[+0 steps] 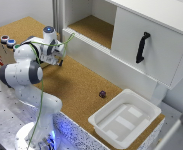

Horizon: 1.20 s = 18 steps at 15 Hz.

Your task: Push the drawer

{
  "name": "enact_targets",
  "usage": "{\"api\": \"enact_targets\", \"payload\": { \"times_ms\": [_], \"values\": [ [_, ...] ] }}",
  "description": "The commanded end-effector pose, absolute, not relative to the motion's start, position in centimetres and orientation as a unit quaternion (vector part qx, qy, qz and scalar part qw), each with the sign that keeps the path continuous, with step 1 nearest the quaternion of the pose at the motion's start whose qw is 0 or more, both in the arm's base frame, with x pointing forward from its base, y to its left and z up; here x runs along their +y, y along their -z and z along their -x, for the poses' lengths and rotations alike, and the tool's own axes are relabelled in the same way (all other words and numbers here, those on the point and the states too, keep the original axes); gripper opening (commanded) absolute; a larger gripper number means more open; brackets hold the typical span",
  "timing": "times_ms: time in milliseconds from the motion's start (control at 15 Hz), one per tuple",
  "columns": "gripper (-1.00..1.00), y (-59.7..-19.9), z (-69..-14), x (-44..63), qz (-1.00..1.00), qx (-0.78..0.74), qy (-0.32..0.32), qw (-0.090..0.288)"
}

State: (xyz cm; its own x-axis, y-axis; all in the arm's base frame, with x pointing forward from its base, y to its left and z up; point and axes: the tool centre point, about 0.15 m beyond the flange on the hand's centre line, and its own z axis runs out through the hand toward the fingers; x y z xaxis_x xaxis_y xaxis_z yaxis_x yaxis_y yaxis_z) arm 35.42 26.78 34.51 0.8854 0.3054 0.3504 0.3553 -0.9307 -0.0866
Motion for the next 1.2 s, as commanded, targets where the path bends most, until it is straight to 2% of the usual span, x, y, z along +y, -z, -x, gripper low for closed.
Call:
{"api": "enact_targets", "payload": {
  "times_ms": [0,200,800,933,1133],
  "values": [
    [1.00,-38.2,-33.6,21.1,0.980,-0.124,0.155,-0.008],
    [1.00,-38.9,-33.5,18.6,0.982,-0.096,0.159,-0.017],
    [1.00,-41.5,-36.9,3.7,0.983,-0.016,0.165,-0.085],
    [1.00,-41.6,-37.7,-0.1,0.982,-0.005,0.167,-0.089],
    [1.00,-41.8,-38.8,-7.9,0.982,0.006,0.173,-0.072]
  ]
}}
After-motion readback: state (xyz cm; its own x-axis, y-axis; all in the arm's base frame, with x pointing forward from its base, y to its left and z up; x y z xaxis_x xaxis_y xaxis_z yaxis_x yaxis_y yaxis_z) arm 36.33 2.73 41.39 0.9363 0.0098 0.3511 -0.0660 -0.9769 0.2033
